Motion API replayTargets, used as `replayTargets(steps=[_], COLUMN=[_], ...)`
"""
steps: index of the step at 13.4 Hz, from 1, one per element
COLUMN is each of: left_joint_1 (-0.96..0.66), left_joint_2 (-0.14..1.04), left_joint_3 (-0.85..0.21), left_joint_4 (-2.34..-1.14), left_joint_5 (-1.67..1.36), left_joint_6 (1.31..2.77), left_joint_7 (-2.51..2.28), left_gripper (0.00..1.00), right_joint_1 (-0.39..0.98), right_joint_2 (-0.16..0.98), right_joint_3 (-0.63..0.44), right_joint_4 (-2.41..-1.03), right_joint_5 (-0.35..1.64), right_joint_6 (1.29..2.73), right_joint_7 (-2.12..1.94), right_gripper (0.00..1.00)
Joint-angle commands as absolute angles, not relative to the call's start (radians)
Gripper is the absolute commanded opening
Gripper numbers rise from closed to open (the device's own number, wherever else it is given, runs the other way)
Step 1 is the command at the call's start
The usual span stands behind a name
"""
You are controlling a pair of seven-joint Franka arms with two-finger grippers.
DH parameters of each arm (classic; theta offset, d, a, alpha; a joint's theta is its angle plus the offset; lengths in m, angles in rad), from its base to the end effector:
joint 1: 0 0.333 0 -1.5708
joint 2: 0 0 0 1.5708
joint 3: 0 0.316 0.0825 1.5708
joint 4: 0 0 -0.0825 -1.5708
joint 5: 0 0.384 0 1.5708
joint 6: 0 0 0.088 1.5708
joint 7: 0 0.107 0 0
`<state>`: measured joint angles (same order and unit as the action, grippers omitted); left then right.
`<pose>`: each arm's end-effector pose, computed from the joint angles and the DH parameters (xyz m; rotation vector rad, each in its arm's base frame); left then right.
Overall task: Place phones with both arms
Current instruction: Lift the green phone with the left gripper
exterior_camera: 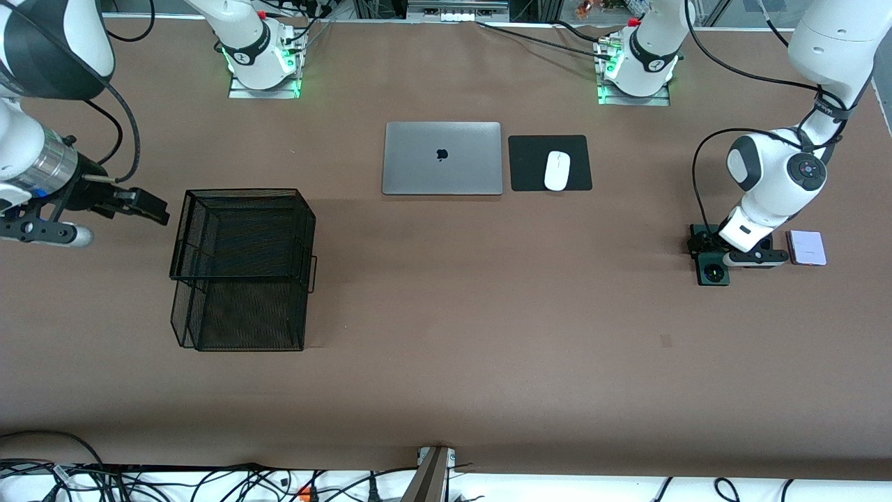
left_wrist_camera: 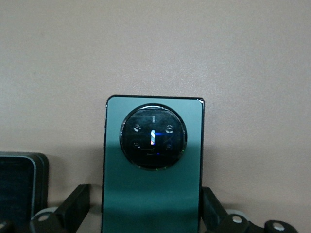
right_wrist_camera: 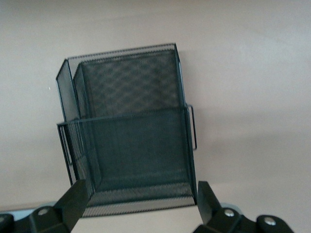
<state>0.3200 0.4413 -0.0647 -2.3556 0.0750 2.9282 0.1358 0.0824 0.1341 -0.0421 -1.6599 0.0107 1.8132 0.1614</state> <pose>0.5031 0.1247 0.1560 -3.1141 -0.0861 -0.2055 0.6062 0.0266 0.5254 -3.1288 0.1929 -0.0294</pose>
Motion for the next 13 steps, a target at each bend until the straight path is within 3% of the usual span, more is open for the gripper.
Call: replayTargets(steps=[1, 5, 7, 10, 13], left_joint_1=[0.327, 0.319, 0.319, 0.319, 0.299], left_joint_2=[0.471, 0.479, 0.471, 0.445, 0.456], left_joint_3=[-0.078, -0.094, -0.124, -0.167, -0.238], left_joint_4=[-2.347, -2.327, -2.286, -2.13, -2.024], left_joint_5=[0.077, 0.077, 0.077, 0.075, 0.077], left_joint_6=[2.944, 2.936, 2.869, 2.589, 2.484], left_joint_7=[0.085, 0.058, 0.055, 0.052, -0.043], left_gripper=[0.83, 0.35, 0.18, 0.07, 0.03], right_joint_1=[0.087, 0.123, 0.126, 0.121, 0.118], right_joint_2=[0.158, 0.178, 0.186, 0.205, 0.233], right_joint_3=[-0.034, -0.026, -0.026, -0.029, -0.029], right_joint_4=[-1.658, -1.667, -1.675, -1.675, -1.663], right_joint_5=[0.014, 0.014, 0.014, 0.012, 0.012], right_joint_6=[1.886, 1.902, 1.901, 1.901, 1.928], right_joint_7=[0.172, 0.172, 0.172, 0.172, 0.17], right_gripper=[1.0, 1.0, 1.0, 1.0, 1.0])
